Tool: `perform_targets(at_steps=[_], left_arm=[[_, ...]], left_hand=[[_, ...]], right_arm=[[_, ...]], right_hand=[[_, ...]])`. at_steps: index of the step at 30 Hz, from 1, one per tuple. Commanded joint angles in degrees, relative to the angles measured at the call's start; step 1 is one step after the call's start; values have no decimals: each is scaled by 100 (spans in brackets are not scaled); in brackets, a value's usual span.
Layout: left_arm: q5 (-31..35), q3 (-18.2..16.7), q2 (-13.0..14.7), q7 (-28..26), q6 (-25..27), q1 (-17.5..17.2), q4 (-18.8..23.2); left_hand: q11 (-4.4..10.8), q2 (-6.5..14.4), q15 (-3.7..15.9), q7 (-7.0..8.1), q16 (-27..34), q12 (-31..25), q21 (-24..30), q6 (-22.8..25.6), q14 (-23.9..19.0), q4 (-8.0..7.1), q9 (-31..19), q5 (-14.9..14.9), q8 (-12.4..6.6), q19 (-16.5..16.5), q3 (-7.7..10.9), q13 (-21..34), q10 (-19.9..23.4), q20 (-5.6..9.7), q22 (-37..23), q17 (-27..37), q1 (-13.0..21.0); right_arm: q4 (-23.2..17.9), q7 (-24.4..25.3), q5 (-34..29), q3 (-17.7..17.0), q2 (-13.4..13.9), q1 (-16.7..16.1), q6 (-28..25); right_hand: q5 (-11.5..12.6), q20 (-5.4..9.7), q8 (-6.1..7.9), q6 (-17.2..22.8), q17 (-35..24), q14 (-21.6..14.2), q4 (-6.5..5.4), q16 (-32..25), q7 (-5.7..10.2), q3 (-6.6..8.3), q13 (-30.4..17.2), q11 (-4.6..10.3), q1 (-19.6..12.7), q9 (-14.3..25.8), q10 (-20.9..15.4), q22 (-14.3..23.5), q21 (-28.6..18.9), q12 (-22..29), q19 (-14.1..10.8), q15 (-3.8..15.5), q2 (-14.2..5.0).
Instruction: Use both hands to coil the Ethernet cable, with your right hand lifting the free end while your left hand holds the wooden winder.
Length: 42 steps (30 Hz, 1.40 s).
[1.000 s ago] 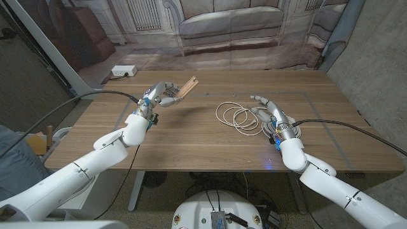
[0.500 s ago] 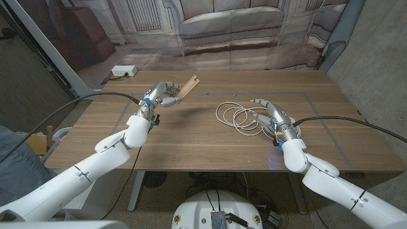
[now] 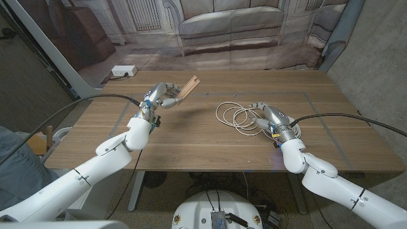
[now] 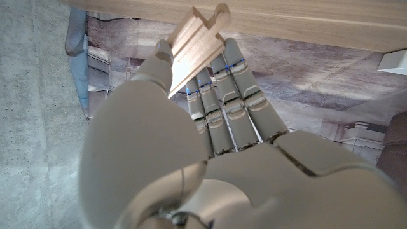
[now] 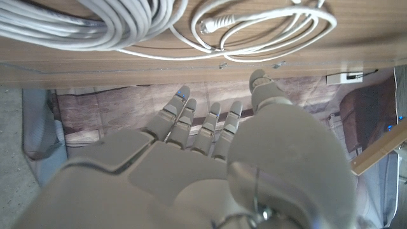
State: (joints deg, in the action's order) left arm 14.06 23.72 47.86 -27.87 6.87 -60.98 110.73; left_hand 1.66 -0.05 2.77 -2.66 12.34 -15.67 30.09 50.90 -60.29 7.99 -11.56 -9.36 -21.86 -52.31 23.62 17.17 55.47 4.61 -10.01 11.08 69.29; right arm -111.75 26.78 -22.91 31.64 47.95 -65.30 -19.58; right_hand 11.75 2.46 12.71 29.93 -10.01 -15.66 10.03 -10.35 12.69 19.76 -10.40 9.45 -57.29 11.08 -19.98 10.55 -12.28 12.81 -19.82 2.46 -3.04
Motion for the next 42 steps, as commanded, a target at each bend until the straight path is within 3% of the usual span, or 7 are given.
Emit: perform_targets(at_steps=[1,12,25,42], left_arm=[[-55,-50,29,-40,26,-121,60],[-112,-86,86,28,26,-131,59],[-182,-120,108,13,-24,-212,29],[-238,-156,119,-50,-61,-341,19]], left_hand=[[694,330,967,459,30,17,-9,982,-773,-67,-22,-54,-111,-86,152,37,692,131,-31,33,279],[716,335,974,475,12,72,-20,985,-710,-65,-20,-53,-110,-39,167,46,676,113,-33,51,279],[714,342,971,468,0,110,-25,963,-666,-65,-19,-53,-100,-10,180,64,667,97,-34,58,279],[712,350,968,473,-6,139,-27,965,-643,-73,-19,-51,-100,13,190,98,676,88,-34,57,264]], right_arm=[[20,-341,-460,304,64,203,-523],[-81,-961,-322,334,221,362,-679],[-478,-2073,-454,544,492,799,-1287],[-700,-2690,-646,704,691,1035,-1448]], right_hand=[[27,453,51,89,-22,-23,-40,-37,-2,-8,-18,46,-101,19,-41,30,-3,-3,17,414,-26],[18,463,69,216,-25,-47,-62,-46,0,-49,-17,70,-179,23,-70,34,-14,2,-7,431,-43],[5,468,94,397,-34,-99,-106,-67,2,-115,-16,85,-230,27,-123,40,-38,13,-63,434,-81],[-9,473,95,503,-38,-130,-125,-74,5,-166,-14,115,-273,27,-163,45,-48,18,-84,437,-110]])
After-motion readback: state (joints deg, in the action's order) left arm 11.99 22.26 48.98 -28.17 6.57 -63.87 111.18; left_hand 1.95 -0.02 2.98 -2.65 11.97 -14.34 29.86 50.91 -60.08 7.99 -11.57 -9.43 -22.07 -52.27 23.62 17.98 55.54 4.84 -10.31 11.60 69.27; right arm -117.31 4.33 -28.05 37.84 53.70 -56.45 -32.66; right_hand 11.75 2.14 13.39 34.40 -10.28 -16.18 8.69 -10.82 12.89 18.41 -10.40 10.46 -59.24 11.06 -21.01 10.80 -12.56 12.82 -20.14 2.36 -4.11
